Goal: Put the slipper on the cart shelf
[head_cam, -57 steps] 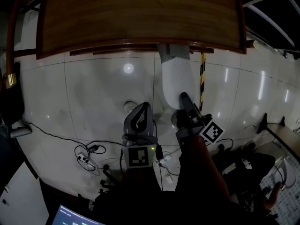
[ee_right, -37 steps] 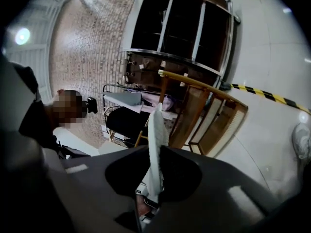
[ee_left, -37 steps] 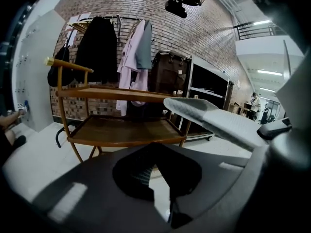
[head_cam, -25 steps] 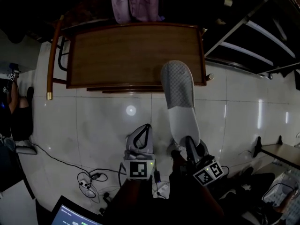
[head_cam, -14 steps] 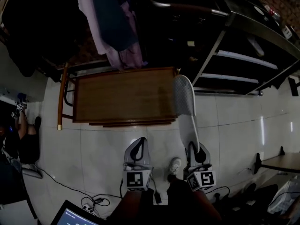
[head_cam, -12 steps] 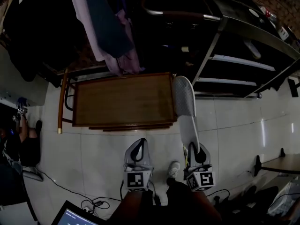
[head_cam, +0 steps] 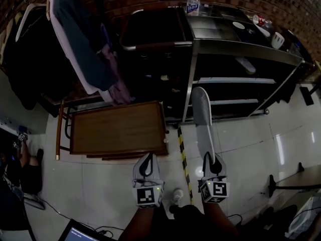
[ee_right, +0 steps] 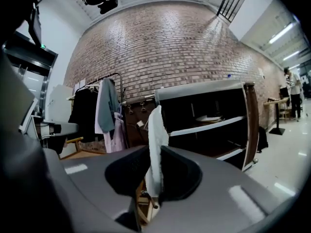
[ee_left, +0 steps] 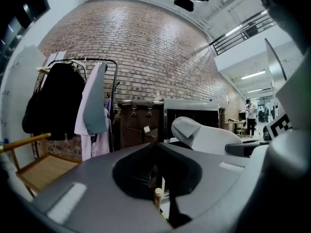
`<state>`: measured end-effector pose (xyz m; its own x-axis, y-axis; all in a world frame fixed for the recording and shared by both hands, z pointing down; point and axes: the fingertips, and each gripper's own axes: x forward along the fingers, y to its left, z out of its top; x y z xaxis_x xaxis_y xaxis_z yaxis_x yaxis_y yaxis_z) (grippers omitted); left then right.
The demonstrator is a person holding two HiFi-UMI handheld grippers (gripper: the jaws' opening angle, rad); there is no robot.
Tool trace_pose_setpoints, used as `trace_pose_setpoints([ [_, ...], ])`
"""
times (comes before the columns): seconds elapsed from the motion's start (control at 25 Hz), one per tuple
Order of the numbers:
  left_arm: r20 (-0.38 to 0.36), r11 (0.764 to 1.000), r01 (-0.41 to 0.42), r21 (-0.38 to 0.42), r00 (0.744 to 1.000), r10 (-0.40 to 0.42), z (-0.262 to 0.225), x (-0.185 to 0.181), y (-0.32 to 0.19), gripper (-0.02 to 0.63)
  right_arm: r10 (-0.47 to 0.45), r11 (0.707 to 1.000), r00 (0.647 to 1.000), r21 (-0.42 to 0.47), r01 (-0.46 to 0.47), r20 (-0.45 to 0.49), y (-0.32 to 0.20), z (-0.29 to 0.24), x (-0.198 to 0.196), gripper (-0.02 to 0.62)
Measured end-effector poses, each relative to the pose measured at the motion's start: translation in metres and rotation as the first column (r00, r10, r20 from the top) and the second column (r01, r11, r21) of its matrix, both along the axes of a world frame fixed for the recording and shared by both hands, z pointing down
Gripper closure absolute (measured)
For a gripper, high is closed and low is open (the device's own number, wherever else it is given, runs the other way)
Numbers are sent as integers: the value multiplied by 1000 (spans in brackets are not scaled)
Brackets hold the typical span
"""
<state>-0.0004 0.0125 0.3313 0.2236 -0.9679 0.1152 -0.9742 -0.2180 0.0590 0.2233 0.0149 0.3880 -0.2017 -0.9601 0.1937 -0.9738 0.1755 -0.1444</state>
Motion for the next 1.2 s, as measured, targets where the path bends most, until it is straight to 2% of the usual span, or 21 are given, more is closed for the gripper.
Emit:
trace_pose_setpoints([
  [0.32,-37,995,-96,20,995,96,-3,72,-42,591,77,997,996,-19,-78,-38,-35,6,54,536],
  [0.48,-55,995,-95,26,994,97,-1,98,-78,591,68,997,996,-24,-70,-59,-76,5,72,535],
  [0.64,-61,995,-95,16,994,96,8,121,-125,590,66,998,997,-20,-67,-32,-130,1,88,535],
  [0.96,-64,993,-116,21,991,117,3,158,-216,591,77,992,994,-104,-68,80,-234,5,118,535],
  [1.2,-58,993,-116,20,991,117,1,167,-263,591,121,981,955,-182,-73,271,-303,11,129,535],
])
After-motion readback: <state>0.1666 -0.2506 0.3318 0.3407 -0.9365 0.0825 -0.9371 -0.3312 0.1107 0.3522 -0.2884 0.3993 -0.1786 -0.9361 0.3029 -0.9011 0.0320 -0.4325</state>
